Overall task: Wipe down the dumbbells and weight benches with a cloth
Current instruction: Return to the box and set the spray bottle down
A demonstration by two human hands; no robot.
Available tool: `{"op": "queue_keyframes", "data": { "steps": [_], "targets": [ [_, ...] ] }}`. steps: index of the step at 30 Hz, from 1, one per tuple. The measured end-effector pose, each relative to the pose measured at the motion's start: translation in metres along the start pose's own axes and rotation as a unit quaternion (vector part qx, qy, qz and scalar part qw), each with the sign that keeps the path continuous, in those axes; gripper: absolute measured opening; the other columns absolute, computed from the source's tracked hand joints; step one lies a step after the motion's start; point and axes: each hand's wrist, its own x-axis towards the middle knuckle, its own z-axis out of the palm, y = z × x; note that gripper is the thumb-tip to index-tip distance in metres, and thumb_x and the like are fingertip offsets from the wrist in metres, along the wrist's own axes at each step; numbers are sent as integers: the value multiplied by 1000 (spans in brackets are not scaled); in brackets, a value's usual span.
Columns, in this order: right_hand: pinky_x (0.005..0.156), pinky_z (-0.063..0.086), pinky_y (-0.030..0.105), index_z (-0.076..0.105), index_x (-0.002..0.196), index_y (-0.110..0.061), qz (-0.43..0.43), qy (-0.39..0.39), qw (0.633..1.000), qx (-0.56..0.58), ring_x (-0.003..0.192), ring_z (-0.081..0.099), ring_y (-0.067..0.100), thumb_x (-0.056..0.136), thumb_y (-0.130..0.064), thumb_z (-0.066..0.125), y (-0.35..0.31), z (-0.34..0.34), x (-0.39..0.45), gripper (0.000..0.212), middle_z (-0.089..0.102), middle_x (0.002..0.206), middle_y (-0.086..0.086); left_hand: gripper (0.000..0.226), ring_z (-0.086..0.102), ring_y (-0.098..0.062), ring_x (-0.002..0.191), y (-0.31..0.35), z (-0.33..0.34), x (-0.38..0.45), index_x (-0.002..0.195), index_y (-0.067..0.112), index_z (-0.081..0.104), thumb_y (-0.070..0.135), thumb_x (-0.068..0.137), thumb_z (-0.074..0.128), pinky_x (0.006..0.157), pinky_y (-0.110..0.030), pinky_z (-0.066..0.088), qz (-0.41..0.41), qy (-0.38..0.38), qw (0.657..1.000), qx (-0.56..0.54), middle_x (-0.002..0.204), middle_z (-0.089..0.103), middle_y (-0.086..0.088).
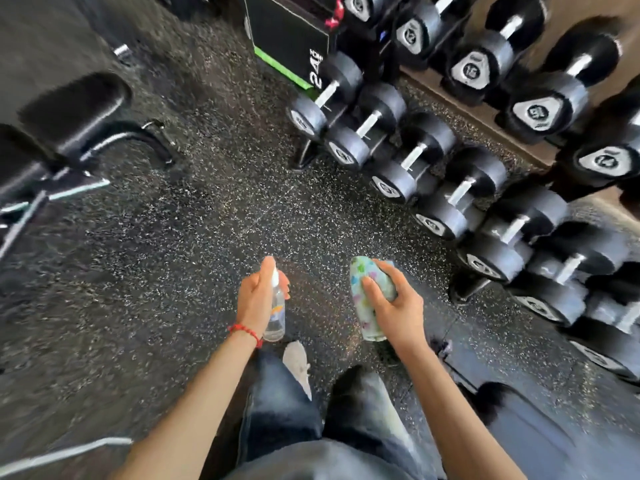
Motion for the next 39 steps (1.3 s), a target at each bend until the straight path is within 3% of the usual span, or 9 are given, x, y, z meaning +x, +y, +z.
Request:
{"op": "queue_keyframes", "data": {
  "steps": [5, 9, 14, 18, 21, 25, 30, 33, 39],
  "targets": [
    [77, 54, 30, 57, 93, -52, -18, -55, 998, -8, 81, 64, 3, 84, -35, 65, -33, 41, 39, 21, 64, 86, -20, 58, 38, -4, 32, 13, -36, 37, 54, 9, 54, 42, 99, 35, 34, -13, 30, -31, 80, 996, -33, 40, 48, 1],
    [67, 43, 5, 63, 106, -33, -48, -81, 995, -44, 75, 57, -15, 84, -34, 65, -57, 65, 78, 22, 58, 82, -29, 53, 53, -19, 56, 22, -49, 68, 67, 6, 60, 41, 99, 34, 51, -24, 41, -74, 100, 990, -60, 62, 61, -11],
    [73, 48, 20, 61, 111, -30, -66, -120, 989, -63, 77, 58, -3, 87, -32, 62, -86, 91, 146, 24, 56, 83, -30, 53, 58, -23, 63, 40, -51, 124, 67, 8, 60, 43, 97, 35, 59, -29, 44, -94, 133, 984, -79, 68, 63, -13],
    [70, 48, 14, 61, 110, -29, -89, -136, 985, -65, 76, 59, -3, 87, -33, 62, -116, 105, 210, 23, 60, 84, -22, 53, 60, -24, 63, 72, -49, 175, 68, 7, 61, 45, 96, 36, 56, -26, 45, -99, 159, 978, -94, 67, 64, -12],
    [65, 40, 0, 61, 109, -27, -103, -141, 982, -66, 74, 57, -7, 87, -31, 62, -138, 117, 257, 23, 60, 84, -19, 51, 60, -22, 61, 100, -46, 213, 68, 8, 62, 42, 97, 36, 55, -25, 46, -102, 178, 972, -112, 67, 65, -10],
    [67, 47, 11, 60, 105, -36, -97, -153, 982, -62, 76, 59, -4, 86, -33, 62, -162, 136, 304, 19, 62, 83, -18, 50, 58, -23, 63, 131, -48, 259, 66, 9, 61, 41, 97, 38, 64, -31, 46, -99, 190, 967, -137, 65, 64, -10],
    [62, 39, -2, 61, 114, -25, -98, -162, 980, -62, 78, 54, -15, 86, -32, 63, -193, 174, 358, 29, 60, 87, -19, 51, 59, -23, 64, 160, -66, 325, 65, 9, 61, 41, 97, 38, 63, -31, 45, -89, 196, 966, -141, 64, 63, -8],
    [64, 37, -4, 61, 116, -22, -104, -149, 981, -67, 79, 57, -2, 86, -31, 63, -217, 207, 395, 31, 61, 91, -15, 52, 58, -23, 64, 175, -84, 374, 64, 9, 61, 41, 98, 37, 62, -30, 44, -72, 192, 969, -136, 62, 62, -8],
    [73, 44, 17, 61, 114, -26, -95, -123, 986, -66, 83, 59, 8, 86, -34, 63, -275, 281, 464, 29, 61, 90, -13, 55, 54, -21, 57, 216, -134, 482, 59, 9, 59, 48, 91, 38, 59, -29, 43, -69, 169, 976, -118, 57, 60, -7]
  ]
}}
